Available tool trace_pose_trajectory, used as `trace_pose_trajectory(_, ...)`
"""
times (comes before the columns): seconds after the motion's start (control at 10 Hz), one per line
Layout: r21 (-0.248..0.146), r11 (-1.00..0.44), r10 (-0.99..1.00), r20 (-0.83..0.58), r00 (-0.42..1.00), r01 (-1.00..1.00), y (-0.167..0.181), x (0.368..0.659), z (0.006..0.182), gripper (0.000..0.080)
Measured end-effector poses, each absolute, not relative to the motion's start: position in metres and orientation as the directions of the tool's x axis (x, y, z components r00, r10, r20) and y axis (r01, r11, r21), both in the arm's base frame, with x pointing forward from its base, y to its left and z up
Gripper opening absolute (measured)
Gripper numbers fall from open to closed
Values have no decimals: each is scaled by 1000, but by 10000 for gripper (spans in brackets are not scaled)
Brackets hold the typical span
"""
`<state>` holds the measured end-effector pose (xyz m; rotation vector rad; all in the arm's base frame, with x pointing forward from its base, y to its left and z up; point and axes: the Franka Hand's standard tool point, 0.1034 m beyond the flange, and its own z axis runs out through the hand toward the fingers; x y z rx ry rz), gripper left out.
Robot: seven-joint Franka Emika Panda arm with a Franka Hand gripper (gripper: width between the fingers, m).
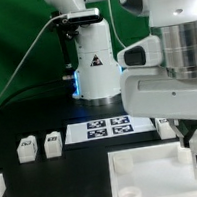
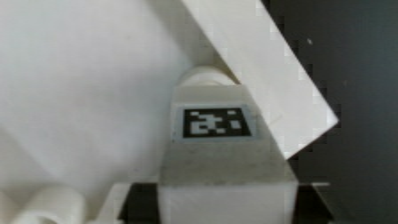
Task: Assemble one leg
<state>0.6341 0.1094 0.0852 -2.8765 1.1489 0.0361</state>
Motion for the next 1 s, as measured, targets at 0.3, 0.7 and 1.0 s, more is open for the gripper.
trace_pose_trajectory(0.3, -10, -340, -940, -28, 340, -940, 108, 631, 85, 291)
trace_pose_trajectory(0.7, -32, -285, -958, -14, 286, -958, 108, 628, 85, 292)
trace_pose_trajectory(1.0, -31, -710, -704, 35, 710, -703, 117, 629, 89, 610)
